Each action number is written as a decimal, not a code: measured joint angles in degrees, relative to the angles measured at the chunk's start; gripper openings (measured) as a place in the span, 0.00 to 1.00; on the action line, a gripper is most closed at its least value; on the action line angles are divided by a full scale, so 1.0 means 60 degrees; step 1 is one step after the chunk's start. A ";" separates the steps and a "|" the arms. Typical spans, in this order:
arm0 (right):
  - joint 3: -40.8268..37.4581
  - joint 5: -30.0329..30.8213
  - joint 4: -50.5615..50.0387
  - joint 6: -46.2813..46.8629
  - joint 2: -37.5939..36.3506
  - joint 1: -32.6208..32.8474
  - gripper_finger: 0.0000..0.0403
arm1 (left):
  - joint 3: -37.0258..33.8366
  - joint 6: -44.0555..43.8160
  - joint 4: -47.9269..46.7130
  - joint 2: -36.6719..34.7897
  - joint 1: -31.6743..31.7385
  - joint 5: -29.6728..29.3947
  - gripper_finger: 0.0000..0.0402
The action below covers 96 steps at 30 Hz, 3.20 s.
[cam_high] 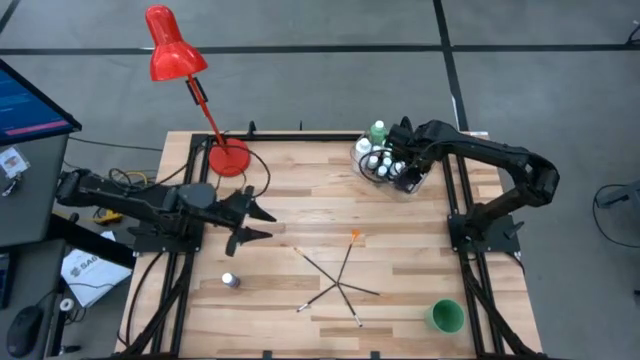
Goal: Pick & Place Paint Supplies
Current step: Put the small violet paint bottle into the transparent bin
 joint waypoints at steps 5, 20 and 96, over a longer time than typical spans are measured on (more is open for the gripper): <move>0.0004 -0.0253 0.0489 -0.0409 -0.0266 0.0156 0.32 | -0.0004 -0.0214 -0.0077 -0.0805 -0.0103 0.0198 0.49; 0.0007 -0.4129 0.4791 0.1049 -0.1591 0.3815 0.30 | -0.0208 -0.3714 -0.3654 -0.1711 -0.3274 0.0528 0.30; 0.0015 -0.3275 0.5553 0.1177 0.1025 0.5435 0.35 | -0.0204 -0.3655 -0.5751 0.0713 -0.5005 -0.3083 0.23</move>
